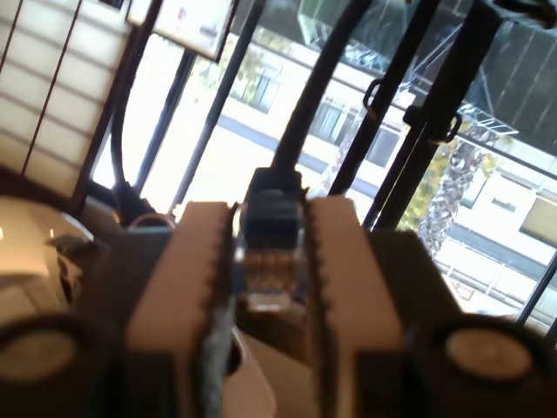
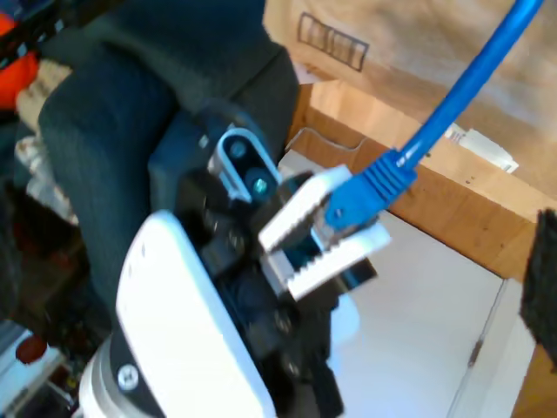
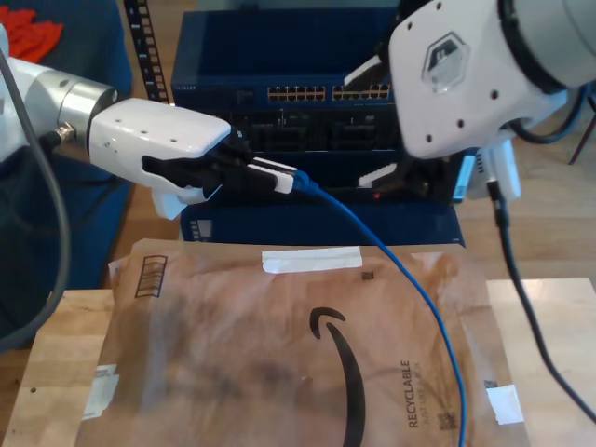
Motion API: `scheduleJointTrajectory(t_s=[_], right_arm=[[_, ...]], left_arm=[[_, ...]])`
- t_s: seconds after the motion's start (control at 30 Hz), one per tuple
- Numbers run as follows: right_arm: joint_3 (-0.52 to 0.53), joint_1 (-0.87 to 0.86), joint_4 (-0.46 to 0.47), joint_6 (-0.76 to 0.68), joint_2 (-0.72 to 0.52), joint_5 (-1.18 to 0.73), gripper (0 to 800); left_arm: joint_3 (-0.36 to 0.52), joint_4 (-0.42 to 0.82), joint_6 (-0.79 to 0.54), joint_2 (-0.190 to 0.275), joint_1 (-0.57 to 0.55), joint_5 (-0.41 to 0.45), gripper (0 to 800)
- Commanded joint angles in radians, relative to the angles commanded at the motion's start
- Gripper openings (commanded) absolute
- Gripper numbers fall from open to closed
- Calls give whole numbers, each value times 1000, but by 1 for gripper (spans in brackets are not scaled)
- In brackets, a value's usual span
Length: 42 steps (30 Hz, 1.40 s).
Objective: Grab the cable and plug it in
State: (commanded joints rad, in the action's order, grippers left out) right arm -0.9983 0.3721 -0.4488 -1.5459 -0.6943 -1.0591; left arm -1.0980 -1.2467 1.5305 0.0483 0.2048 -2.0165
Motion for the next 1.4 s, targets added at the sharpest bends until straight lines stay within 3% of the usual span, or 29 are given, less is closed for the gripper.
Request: scheduleJointTrajectory(t_s=[0.17, 0.4, 0.57, 0.8, 1.0, 1.4], right_arm=[[66, 8, -6, 12, -77, 21, 798], [176, 74, -6, 14, -118, 227, 798], [207, 153, -5, 54, -120, 361, 798], [207, 158, -5, 64, -127, 371, 798], [233, 175, -8, 64, -164, 391, 798], [345, 302, -5, 101, -149, 687, 792]], left_arm=[[0, -9, 2, -14, 6, -11, 2], [0, -69, 20, -23, 6, -48, 2], [2, -121, 23, -23, 8, -81, 2], [2, -135, 75, -35, 38, -118, 2], [3, -238, 132, -83, 69, -169, 2], [9, -276, 133, -86, 69, -232, 3]])
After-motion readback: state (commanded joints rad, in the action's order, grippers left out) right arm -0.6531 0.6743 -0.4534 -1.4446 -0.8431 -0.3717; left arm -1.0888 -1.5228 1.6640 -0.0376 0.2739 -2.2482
